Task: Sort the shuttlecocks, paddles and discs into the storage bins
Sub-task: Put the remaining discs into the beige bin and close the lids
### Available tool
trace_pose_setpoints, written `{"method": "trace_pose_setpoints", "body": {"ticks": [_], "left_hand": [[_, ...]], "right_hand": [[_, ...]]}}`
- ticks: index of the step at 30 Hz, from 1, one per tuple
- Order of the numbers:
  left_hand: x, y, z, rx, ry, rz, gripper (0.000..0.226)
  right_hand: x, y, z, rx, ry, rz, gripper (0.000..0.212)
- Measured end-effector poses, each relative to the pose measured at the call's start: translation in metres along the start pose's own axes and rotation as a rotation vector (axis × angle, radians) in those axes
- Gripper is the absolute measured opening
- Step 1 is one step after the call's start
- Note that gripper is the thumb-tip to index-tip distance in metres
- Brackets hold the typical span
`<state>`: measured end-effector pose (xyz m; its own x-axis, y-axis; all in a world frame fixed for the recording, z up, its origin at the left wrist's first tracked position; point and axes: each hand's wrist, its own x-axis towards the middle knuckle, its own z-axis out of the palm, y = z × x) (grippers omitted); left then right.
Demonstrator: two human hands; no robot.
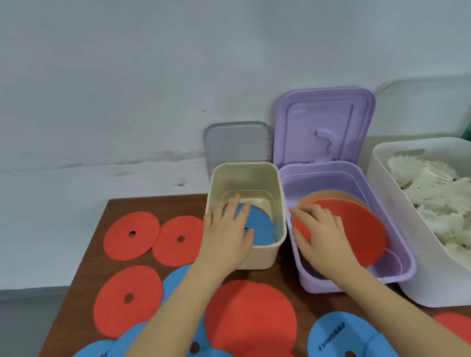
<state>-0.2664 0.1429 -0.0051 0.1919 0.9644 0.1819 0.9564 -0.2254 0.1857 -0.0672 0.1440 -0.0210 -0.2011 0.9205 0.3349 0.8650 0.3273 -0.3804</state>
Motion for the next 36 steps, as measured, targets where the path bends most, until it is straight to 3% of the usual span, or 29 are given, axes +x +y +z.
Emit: {"method": "trace_pose_setpoints", "body": {"ticks": [6,10,17,23,28,32,36], "left_hand": [[-0.045,0.081,-0.012,0.011,0.043,-0.018,0.052],[-0.083,0.136,0.002,-0.05,0.014,-0.04,0.055],[-0.147,0.207,0.043,-0.116,-0.115,-0.154,0.055],[-0.188,0.225,0.081,-0.09,-0.326,-0.273,0.057],[-0.21,0.218,0.107,-0.035,-0.511,-0.365,0.073],[-0.224,0.215,0.125,-0.037,-0.608,-0.38,0.084],[-0.226,0.211,0.131,-0.076,-0.523,-0.381,0.079]], "right_hand": [[-0.065,0.034,-0.042,0.082,0.116,-0.016,0.031],[-0.121,0.069,-0.067,0.145,0.071,-0.064,0.04],[-0.205,0.126,-0.081,0.196,0.03,0.019,0.026],[-0.257,0.146,-0.058,0.114,-0.22,0.223,0.029],[-0.281,0.133,-0.032,-0.023,-0.481,0.291,0.056],[-0.298,0.118,-0.015,-0.052,-0.47,0.325,0.075],[-0.31,0.108,-0.006,-0.053,-0.424,0.378,0.076]]}}
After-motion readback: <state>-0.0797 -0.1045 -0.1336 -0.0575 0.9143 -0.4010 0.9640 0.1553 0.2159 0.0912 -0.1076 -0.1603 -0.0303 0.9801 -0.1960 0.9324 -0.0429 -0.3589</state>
